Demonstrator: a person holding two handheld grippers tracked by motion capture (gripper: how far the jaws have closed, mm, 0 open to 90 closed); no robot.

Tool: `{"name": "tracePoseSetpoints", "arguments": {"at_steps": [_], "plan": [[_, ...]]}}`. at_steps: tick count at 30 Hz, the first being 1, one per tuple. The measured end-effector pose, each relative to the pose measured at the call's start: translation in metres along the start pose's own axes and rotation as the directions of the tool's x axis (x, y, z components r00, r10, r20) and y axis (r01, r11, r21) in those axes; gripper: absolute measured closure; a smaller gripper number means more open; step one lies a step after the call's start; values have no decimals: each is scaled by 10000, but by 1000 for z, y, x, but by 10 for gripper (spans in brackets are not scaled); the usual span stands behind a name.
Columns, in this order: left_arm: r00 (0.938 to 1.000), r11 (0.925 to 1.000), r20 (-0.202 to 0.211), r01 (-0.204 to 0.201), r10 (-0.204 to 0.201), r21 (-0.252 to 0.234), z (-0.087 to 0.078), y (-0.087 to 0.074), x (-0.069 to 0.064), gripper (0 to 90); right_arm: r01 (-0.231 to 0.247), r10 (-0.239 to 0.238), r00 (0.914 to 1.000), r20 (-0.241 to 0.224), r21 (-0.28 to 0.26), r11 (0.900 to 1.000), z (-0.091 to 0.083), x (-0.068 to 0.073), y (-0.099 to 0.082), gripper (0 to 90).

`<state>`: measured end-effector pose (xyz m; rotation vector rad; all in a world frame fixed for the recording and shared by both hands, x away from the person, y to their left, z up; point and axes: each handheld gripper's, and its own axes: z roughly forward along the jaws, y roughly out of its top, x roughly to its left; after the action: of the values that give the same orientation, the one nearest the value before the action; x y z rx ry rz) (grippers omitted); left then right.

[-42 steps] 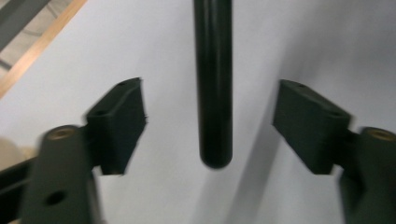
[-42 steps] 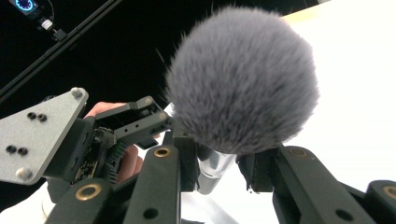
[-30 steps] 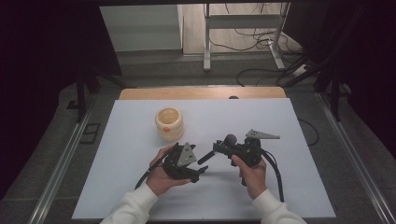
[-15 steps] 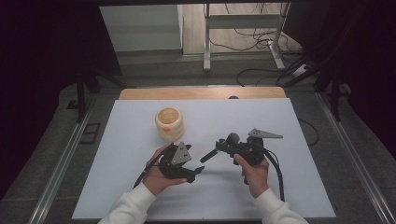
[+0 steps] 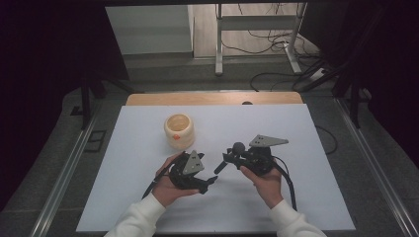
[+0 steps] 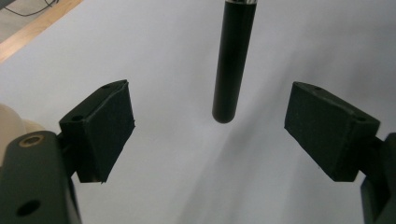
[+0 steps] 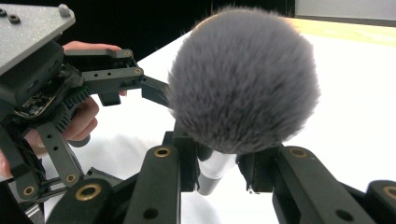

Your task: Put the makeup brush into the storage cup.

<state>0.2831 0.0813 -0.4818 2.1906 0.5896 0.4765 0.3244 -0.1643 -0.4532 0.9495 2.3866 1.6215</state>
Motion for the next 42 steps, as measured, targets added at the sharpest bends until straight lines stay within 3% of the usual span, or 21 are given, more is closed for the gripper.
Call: {"name": "tracePoseSetpoints", "arguments": {"at_steps": [12, 18, 28, 35, 42], "plan": [[9999, 9996, -117, 108, -105, 242, -6, -9, 3, 161, 195, -195, 9998, 41, 18, 9998, 6, 3, 6, 704], [9971, 9975, -400, 656, -645, 264, -21, -27, 11, 152, 199, -199, 9998, 33, -15, 9998, 7, 3, 6, 704], [9790, 9831, -950, 1826, -1804, 149, -50, -64, 28, 149, 166, -166, 9998, 57, -47, 9999, 7, 2, 8, 704], [9648, 9725, -1256, 2330, -2308, 29, -64, -83, 32, 149, 220, -218, 9997, 91, -152, 9996, 5, 2, 11, 704], [9604, 9692, -1366, 2462, -2430, 70, -68, -90, 34, 147, 228, -227, 9997, 56, -248, 9994, 3, 2, 14, 704]]}}
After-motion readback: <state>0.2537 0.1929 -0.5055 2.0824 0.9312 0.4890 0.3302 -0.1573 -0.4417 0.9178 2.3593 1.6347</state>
